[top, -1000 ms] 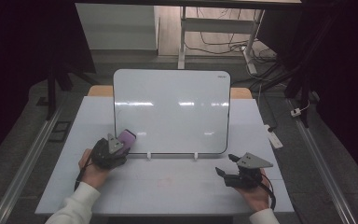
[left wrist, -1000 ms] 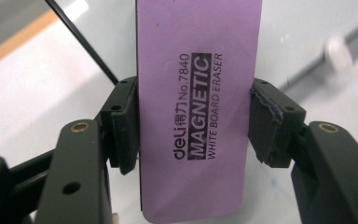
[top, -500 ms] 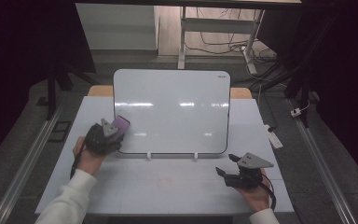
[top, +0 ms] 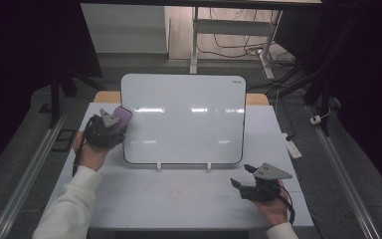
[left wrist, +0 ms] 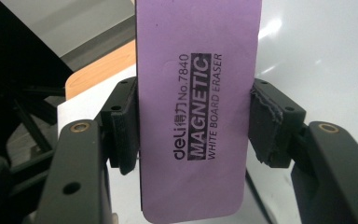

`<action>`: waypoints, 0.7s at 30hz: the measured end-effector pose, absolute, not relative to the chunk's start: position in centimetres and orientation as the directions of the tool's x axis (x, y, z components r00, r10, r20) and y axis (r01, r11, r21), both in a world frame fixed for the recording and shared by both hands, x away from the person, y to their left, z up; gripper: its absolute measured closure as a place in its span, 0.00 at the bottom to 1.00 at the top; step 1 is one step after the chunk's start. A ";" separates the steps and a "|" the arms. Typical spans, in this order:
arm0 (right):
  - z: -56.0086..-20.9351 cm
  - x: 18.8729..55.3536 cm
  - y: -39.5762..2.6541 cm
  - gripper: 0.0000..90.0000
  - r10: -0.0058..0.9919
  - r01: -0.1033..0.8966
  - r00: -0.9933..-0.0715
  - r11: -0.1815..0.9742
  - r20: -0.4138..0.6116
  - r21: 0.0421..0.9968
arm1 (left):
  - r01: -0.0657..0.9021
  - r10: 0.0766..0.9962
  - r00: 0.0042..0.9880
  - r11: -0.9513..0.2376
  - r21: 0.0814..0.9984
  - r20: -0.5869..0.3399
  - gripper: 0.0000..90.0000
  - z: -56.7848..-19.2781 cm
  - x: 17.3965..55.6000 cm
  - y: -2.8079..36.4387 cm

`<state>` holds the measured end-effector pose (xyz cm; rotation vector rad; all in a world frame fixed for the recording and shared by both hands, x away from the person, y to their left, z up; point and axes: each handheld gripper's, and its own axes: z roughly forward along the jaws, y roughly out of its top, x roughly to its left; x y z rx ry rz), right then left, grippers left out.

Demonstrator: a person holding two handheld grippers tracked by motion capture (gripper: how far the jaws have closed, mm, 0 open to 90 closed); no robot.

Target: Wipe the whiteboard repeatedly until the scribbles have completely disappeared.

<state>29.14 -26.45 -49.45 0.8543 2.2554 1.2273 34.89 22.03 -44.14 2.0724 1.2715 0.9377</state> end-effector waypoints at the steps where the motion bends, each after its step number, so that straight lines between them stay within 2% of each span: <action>1: -49.5 29.2 -26.4 0.30 0.693 0.311 -0.717 0.417 -0.078 0.854 | 0.541 0.901 0.325 -0.427 0.724 0.288 0.46 -44.4 34.6 22.0; 14: -49.5 29.2 -26.3 0.30 0.690 0.307 -0.720 0.422 -0.082 0.853 | 0.546 0.833 0.430 -0.546 0.635 0.347 0.46 -49.1 31.0 20.0; 21: -49.5 29.2 -26.4 0.30 0.692 0.311 -0.717 0.419 -0.079 0.853 | 0.558 0.803 0.447 -0.594 0.579 0.393 0.46 -50.8 29.4 20.3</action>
